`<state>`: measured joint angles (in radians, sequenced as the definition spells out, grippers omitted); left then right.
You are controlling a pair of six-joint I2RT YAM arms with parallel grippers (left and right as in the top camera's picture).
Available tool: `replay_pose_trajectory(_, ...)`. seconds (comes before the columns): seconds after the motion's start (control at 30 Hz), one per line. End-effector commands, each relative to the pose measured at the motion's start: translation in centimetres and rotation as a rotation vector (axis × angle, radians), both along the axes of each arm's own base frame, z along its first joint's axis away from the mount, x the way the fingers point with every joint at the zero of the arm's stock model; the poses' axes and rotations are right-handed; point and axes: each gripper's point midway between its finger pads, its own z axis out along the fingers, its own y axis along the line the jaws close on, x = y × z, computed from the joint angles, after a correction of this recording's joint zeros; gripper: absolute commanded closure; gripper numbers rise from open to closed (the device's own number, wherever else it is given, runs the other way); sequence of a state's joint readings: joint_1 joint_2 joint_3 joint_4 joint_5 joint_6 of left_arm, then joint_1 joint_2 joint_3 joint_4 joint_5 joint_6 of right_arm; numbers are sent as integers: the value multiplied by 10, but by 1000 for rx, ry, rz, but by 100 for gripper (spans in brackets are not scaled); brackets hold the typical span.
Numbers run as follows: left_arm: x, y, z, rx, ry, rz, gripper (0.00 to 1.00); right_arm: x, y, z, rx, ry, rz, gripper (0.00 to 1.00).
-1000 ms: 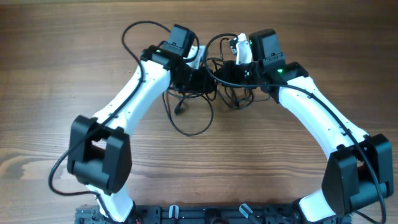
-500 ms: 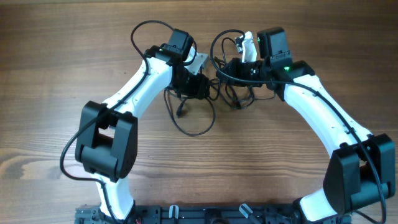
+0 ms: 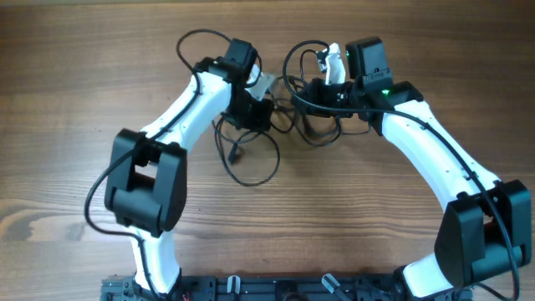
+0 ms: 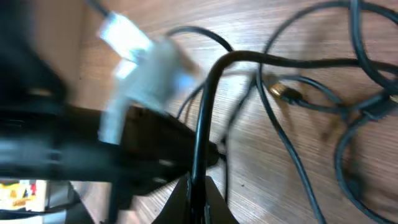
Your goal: Untangle cables
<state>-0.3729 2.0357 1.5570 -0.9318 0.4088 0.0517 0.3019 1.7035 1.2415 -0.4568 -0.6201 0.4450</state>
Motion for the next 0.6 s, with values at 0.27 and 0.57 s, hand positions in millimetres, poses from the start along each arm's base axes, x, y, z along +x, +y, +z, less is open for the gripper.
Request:
replay_pose_trajectory(0.27, -12, 23, 265, -334, -494, 258, 96, 10, -31, -25, -174, 40, -141, 96)
replay_pose_trajectory(0.57, 9, 55, 236, -254, -343, 639, 96, -7, -19, 58, -71, -132, -35, 3)
